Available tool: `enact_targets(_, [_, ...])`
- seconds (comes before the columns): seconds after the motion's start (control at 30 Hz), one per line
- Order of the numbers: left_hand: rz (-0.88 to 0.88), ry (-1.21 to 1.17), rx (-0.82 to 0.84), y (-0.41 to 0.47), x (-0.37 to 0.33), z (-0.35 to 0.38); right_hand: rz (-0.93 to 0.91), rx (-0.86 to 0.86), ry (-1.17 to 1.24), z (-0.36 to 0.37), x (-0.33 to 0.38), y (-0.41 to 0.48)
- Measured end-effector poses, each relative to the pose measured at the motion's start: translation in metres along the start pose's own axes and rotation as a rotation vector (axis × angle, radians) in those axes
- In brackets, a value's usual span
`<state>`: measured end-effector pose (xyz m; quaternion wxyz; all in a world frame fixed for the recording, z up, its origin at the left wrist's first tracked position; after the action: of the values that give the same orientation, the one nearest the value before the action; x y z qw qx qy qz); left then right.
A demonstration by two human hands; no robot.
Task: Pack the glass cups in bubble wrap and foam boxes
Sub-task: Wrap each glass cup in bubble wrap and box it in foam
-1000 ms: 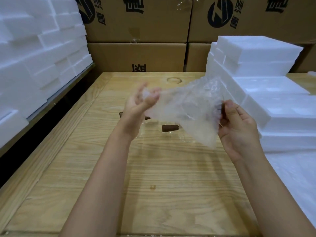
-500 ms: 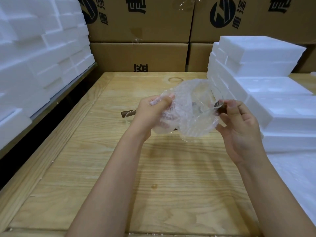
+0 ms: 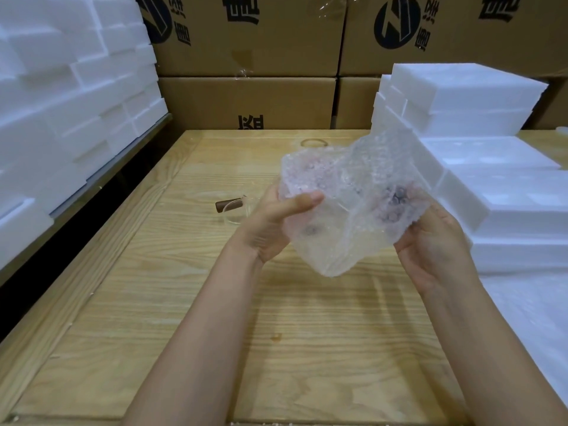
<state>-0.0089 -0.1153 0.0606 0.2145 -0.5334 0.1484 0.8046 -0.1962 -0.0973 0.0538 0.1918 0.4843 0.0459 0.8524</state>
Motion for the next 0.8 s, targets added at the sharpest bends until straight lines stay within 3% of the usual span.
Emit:
enact_targets(0.2, [0.086, -0.002, -0.115, 0.007, 0.008, 0.011, -0.061, 0.048, -0.134, 0.005, 0.002, -0.006])
enact_targets(0.47, [0.119, -0.008, -0.202, 0.007, 0.007, 0.023, -0.164, 0.319, -0.415, 0.01, 0.007, -0.01])
enact_targets(0.6, [0.106, -0.044, -0.198, 0.007, 0.01, 0.028, -0.077, 0.35, -0.428, 0.013, 0.001, -0.013])
enact_targets(0.8, [0.12, -0.189, -0.2, 0.006, 0.015, 0.046, -0.13, 0.424, -0.44, 0.028, -0.009, -0.027])
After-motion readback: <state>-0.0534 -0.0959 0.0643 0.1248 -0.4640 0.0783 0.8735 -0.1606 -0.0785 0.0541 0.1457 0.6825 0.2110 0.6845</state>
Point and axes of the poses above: each hand's wrist, its own y-axis towards the middle knuckle, its own z-axis out of the palm, x = y × z, the point moved 3 cm from there along y, towards the middle knuckle, and after that the axes turned 14 degrees about -z, right-handed, at the moved point
